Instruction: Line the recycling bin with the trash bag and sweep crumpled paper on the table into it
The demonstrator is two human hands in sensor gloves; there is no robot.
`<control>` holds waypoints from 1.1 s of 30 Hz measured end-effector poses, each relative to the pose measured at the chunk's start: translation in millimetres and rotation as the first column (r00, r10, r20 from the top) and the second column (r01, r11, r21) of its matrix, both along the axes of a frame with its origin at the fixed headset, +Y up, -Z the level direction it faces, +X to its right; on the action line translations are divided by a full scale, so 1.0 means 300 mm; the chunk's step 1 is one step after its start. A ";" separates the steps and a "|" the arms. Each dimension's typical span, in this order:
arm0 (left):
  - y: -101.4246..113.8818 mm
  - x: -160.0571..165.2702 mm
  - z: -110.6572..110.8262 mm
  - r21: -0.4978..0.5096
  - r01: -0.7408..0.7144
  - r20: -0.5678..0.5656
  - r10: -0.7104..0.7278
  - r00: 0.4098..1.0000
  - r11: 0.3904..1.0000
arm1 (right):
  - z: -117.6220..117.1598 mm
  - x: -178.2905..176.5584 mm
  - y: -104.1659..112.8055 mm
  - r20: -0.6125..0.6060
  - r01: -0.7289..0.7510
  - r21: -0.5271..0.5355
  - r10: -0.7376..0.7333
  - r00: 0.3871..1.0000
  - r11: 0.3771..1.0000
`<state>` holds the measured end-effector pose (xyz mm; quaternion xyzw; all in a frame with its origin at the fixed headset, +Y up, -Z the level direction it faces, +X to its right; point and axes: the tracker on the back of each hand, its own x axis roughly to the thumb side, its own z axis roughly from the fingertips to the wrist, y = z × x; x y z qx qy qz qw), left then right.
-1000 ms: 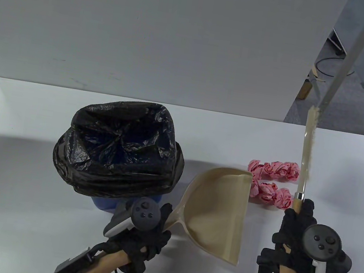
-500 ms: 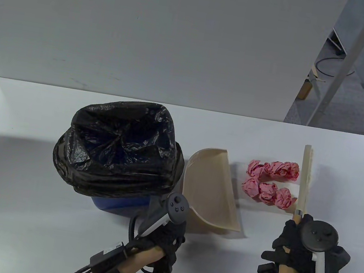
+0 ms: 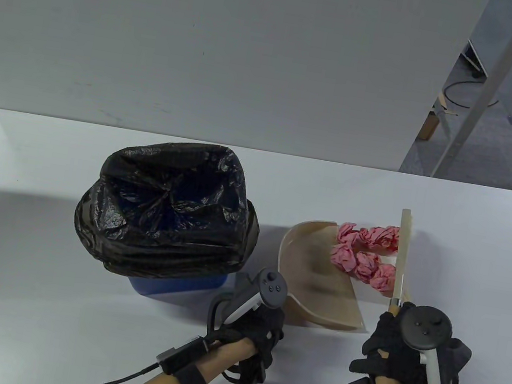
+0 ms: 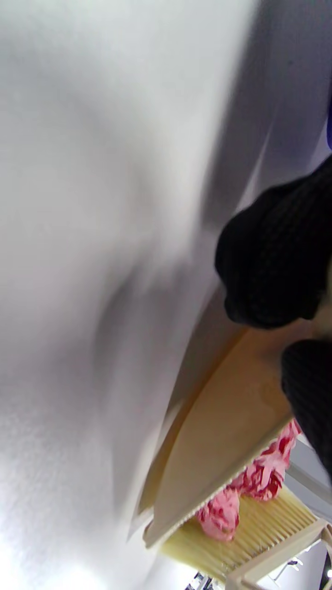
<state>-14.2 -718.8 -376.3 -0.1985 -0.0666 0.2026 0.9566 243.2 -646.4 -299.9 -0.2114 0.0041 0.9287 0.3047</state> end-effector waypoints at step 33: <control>0.030 -0.121 -0.012 0.071 -0.276 0.009 0.276 0.961 0.958 | -0.016 0.034 -0.034 0.026 0.135 0.104 -0.139 0.990 0.985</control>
